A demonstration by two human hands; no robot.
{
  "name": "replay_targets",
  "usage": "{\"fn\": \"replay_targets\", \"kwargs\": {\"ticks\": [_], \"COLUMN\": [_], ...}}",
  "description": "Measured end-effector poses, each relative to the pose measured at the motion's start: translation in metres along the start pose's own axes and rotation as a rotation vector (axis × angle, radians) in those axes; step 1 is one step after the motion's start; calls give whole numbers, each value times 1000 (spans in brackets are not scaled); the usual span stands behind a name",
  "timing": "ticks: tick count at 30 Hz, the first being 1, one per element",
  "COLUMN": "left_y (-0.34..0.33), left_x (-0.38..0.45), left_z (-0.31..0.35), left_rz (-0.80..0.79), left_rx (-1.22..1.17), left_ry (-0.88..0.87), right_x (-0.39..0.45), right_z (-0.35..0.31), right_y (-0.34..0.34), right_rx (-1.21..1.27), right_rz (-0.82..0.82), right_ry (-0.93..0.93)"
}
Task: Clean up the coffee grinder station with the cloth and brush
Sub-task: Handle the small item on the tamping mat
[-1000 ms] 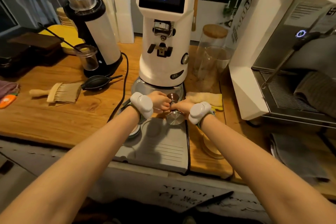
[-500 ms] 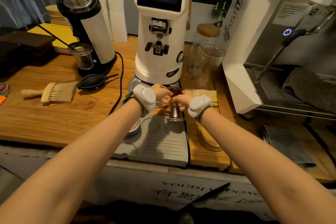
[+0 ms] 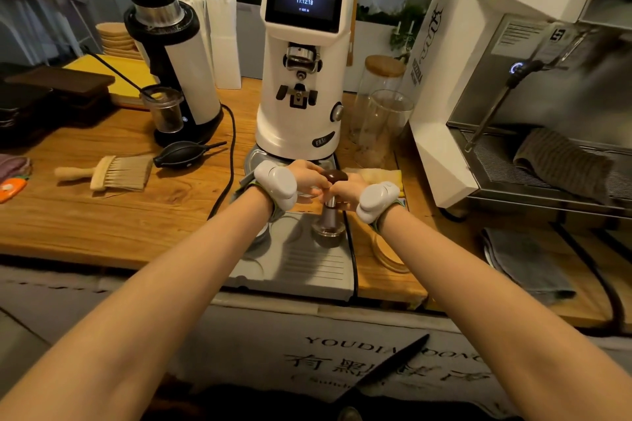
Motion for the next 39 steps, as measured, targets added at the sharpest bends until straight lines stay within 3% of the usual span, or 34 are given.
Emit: {"fn": "replay_targets", "kwargs": {"ticks": [9, 14, 23, 35, 39], "left_y": [-6, -13, -19, -12, 0], "left_x": [-18, -21, -30, -41, -49], "left_z": [-4, -8, -17, -3, 10], "left_rz": [-67, -53, -20, -57, -4], "left_rx": [127, 209, 160, 204, 198], "left_ry": [-19, -33, -17, -29, -87], "right_x": [-20, -24, -28, -40, -43], "right_z": [10, 17, 24, 17, -6], "right_y": [-7, -10, -14, -6, -2], "right_rx": [-126, -86, -225, 22, 81], "right_rz": [-62, -16, 65, -76, -33], "right_ry": [99, 124, 181, 202, 212]}}
Point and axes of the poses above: each hand's wrist, its own x-axis towards the middle knuckle, its own y-axis out of the back of the hand, z = x × y, the point moved 1 cm from there along x, towards the middle knuckle, and after that the axes turned 4 degrees about -x, right-handed, at the moved point
